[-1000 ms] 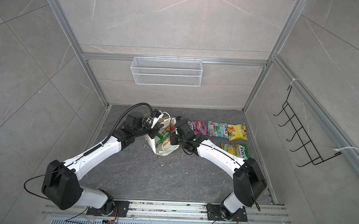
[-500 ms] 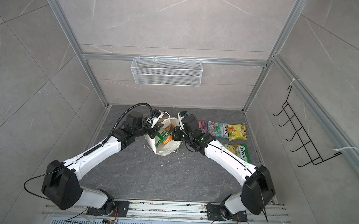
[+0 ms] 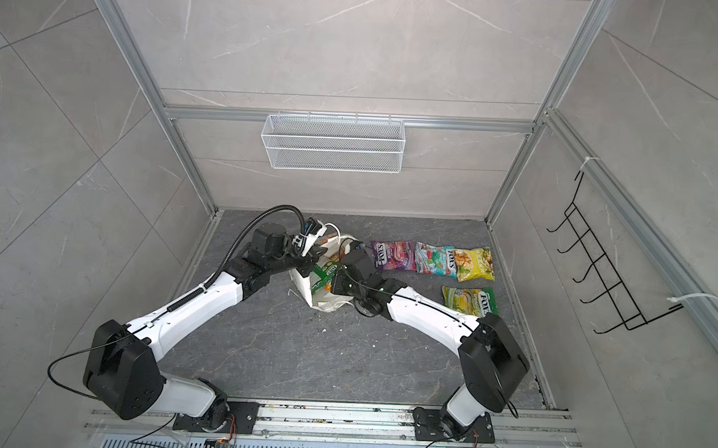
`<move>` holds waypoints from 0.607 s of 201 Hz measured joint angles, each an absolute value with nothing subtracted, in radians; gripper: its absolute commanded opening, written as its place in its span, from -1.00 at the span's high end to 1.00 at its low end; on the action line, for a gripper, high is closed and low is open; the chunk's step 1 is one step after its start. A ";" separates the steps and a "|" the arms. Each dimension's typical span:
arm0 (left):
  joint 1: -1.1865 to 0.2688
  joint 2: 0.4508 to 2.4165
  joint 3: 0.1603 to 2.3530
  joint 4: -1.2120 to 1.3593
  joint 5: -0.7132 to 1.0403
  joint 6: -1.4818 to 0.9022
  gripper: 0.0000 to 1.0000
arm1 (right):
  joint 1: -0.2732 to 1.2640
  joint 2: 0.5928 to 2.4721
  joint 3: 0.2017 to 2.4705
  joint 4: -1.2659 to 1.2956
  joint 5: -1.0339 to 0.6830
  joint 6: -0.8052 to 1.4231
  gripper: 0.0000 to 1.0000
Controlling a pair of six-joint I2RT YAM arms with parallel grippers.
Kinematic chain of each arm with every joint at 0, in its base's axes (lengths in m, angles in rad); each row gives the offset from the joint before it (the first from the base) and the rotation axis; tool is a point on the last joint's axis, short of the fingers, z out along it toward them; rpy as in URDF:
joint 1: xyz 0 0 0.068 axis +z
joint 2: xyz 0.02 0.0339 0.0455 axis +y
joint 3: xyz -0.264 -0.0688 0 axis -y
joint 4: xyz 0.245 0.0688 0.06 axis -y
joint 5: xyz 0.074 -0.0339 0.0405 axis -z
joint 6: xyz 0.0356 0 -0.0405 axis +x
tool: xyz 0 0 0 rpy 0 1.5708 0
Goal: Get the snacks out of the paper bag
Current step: 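Lower the right gripper into the bag toward the second green packet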
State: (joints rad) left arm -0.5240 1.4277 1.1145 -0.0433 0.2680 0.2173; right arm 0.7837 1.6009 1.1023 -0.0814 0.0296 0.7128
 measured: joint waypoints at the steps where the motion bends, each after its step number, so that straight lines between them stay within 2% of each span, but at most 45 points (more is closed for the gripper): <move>1: -0.524 1.428 1.114 -0.043 0.268 0.217 1.00 | 0.784 1.601 1.102 -0.081 0.031 0.713 0.83; 58: -0.524 1.428 1.114 -0.043 0.268 0.215 1.00 | 0.835 1.618 1.076 -0.045 0.094 0.716 0.78; 84: -0.528 1.428 1.114 -0.043 0.268 0.213 1.00 | 0.838 1.674 1.083 -0.031 0.096 0.739 0.60; 109: -0.529 1.428 1.114 -0.043 0.268 0.212 1.00 | 0.834 1.722 1.093 -0.024 0.102 0.768 0.56; 122: -0.529 1.428 1.114 -0.044 0.268 0.212 1.00 | 0.830 1.745 1.107 -0.015 0.101 0.780 0.44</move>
